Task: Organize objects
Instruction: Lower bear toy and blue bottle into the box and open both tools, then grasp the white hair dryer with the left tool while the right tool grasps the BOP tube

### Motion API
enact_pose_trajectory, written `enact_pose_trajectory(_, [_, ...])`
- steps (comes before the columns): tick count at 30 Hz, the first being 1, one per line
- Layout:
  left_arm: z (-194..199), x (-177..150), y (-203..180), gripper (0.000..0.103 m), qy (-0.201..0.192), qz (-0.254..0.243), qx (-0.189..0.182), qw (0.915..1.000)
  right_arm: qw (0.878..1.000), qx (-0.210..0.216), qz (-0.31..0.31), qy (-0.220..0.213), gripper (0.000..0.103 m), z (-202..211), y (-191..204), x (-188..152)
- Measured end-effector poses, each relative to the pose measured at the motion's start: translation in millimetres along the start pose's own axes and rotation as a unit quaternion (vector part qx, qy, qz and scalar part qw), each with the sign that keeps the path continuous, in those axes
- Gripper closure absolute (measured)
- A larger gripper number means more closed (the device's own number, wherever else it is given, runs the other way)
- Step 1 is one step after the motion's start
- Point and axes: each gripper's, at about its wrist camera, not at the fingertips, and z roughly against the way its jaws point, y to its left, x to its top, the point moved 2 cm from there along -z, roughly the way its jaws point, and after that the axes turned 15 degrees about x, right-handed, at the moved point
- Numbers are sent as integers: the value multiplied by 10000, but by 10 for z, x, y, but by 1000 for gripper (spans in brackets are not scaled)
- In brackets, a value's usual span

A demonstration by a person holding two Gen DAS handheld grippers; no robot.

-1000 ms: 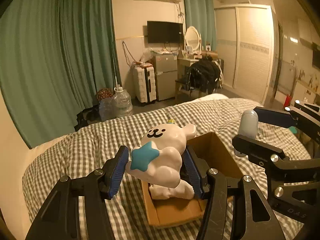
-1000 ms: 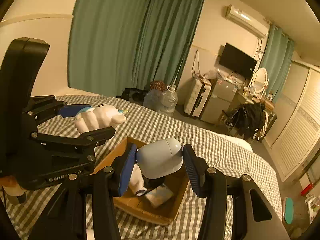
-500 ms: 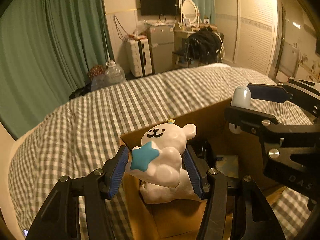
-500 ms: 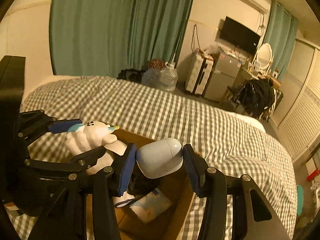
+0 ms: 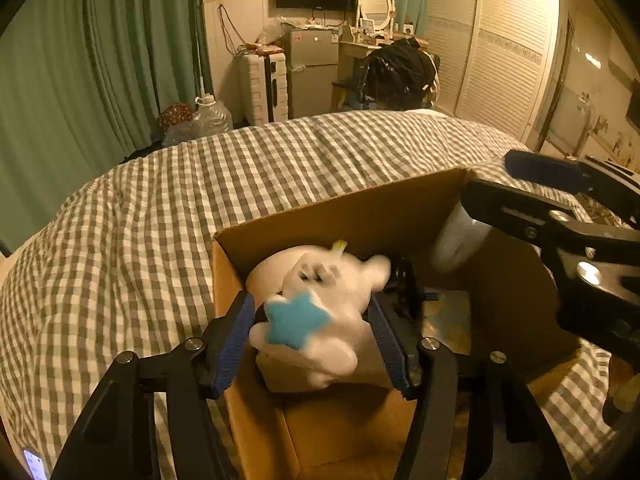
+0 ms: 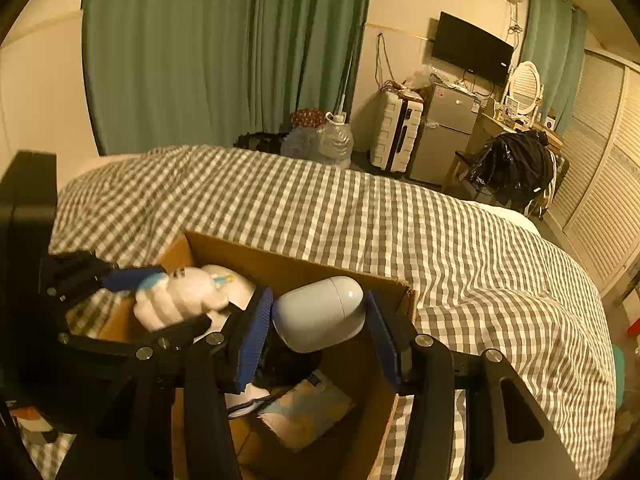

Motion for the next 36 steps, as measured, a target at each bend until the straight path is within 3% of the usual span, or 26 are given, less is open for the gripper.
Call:
enact_pose_trajectory(2, [153,37,30,20,-124,38,65,9999,9999,-10,-41,-149,39,136,53,27])
enact_pose_trajectory(9, [915,174,192,19,-555,196,167,9981,9977,-238,241,-594,33,878,433,234])
enact_pose_trajectory(13, [1487,210,347,12,-943,311,221,9948,9945,-396,429,-868,30,1431,735,342])
enact_pose_trajectory(21, [2363,3,651,12,-1375,343,475,9888,9900,-512,699,-1112,27,2261,1354,340])
enact_pose_trajectory(28, [2370,-557,848,12,-1190,519,646,9894,9928,-315,743,-887,27,2401,1720,-115])
enact_pose_trajectory(32, [2067,-1004,788,12,-989,510,887,9898,9972,-234,544,-454,27,2107,1746,-551])
enact_pose_trajectory(36, [1636,-1461,544,12,-572,349,760,9949,9995,-236,165,125,27,1674,1634,-1058])
